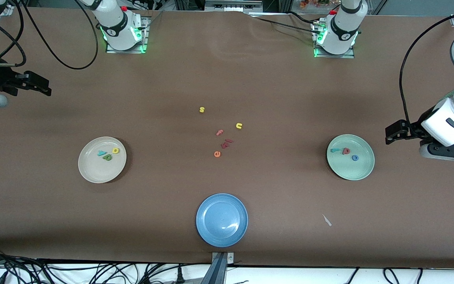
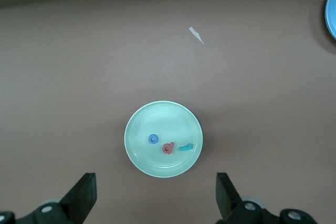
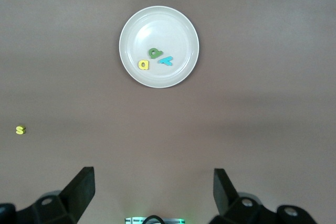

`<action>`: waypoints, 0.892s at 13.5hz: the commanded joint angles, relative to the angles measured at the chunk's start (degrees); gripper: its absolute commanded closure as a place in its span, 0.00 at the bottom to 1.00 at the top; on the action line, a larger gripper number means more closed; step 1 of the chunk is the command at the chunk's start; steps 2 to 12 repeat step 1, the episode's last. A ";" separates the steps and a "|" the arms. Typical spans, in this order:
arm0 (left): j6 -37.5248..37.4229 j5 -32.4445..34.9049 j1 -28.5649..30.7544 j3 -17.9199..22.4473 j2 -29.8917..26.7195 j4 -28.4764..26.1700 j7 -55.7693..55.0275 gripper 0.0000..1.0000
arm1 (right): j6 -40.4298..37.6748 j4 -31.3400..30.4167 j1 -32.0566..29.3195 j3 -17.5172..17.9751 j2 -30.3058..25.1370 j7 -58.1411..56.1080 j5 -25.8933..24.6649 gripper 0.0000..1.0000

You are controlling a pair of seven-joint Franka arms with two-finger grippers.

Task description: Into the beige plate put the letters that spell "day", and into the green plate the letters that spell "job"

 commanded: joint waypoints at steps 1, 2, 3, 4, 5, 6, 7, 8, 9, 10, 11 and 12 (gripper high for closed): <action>-1.17 -1.88 -0.20 0.40 0.23 1.23 2.17 0.00 | -0.31 0.94 -0.33 0.27 0.21 -0.79 -0.52 0.00; -1.17 -1.88 -0.20 0.40 0.23 1.23 2.17 0.00 | -0.31 0.94 -0.33 0.27 0.21 -0.79 -0.52 0.00; -1.17 -1.88 -0.20 0.40 0.23 1.23 2.17 0.00 | -0.31 0.94 -0.33 0.27 0.21 -0.79 -0.52 0.00; -1.17 -1.88 -0.20 0.40 0.23 1.23 2.17 0.00 | -0.31 0.94 -0.33 0.27 0.21 -0.79 -0.52 0.00; -1.17 -1.88 -0.20 0.40 0.23 1.23 2.17 0.00 | -0.31 0.94 -0.33 0.27 0.21 -0.79 -0.52 0.00; -1.17 -1.88 -0.20 0.40 0.23 1.23 2.17 0.00 | -0.31 0.94 -0.33 0.27 0.21 -0.79 -0.52 0.00; -1.17 -1.88 -0.20 0.40 0.23 1.23 2.17 0.00 | -0.31 0.94 -0.33 0.27 0.21 -0.79 -0.52 0.00; -1.17 -1.88 -0.20 0.40 0.23 1.23 2.17 0.00 | -0.31 0.94 -0.33 0.27 0.21 -0.79 -0.52 0.00; -1.17 -1.88 -0.20 0.40 0.23 1.23 2.17 0.00 | -0.31 0.94 -0.33 0.27 0.21 -0.79 -0.52 0.00; -1.17 -1.88 -0.20 0.40 0.23 1.23 2.17 0.00 | -0.31 0.94 -0.33 0.27 0.21 -0.79 -0.52 0.00; -1.17 -1.88 -0.20 0.40 0.23 1.23 2.17 0.00 | -0.31 0.94 -0.33 0.27 0.21 -0.79 -0.52 0.00; -1.17 -1.88 -0.20 0.40 0.23 1.23 2.17 0.00 | -0.31 0.94 -0.33 0.27 0.21 -0.79 -0.52 0.00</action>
